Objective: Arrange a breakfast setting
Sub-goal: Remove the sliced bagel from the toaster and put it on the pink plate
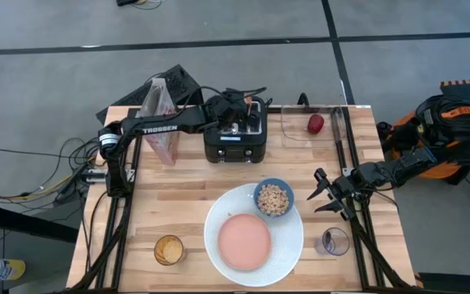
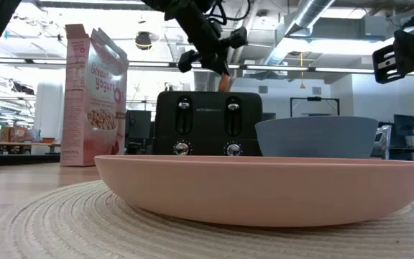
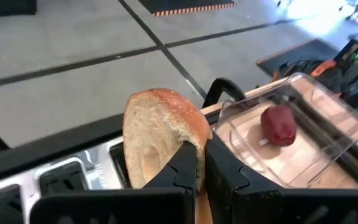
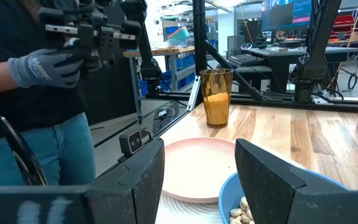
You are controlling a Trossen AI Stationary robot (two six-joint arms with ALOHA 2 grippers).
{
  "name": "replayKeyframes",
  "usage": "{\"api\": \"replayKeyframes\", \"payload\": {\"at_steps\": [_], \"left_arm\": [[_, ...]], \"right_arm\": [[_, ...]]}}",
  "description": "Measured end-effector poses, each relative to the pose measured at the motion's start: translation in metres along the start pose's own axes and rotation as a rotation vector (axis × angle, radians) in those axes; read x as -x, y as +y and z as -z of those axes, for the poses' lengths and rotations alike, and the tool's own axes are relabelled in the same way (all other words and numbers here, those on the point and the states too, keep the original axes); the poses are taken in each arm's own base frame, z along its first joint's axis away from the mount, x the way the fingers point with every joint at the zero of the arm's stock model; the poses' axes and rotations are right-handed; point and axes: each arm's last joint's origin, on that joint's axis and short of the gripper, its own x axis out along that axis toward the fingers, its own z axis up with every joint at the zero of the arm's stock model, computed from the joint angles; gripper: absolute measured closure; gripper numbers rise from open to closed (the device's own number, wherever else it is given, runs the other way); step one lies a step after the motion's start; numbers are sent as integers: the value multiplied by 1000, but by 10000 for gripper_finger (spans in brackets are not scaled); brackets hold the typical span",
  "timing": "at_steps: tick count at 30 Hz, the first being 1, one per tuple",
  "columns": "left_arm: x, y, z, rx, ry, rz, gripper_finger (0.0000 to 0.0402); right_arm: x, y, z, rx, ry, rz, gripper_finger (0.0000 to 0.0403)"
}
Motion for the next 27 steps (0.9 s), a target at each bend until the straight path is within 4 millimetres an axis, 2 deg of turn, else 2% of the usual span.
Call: {"api": "replayKeyframes", "payload": {"at_steps": [11, 20, 27], "left_arm": [[26, -14, -18, -175, 30, 0, 400], [71, -43, -13, -493, 79, 3, 400], [105, -64, 2, -613, 119, 49, 400]], "right_arm": [[0, 0, 0, 0, 1, 0, 186], [0, 0, 0, 0, 0, 0, 186], [0, 0, 0, 0, 0, 0, 186]]}}
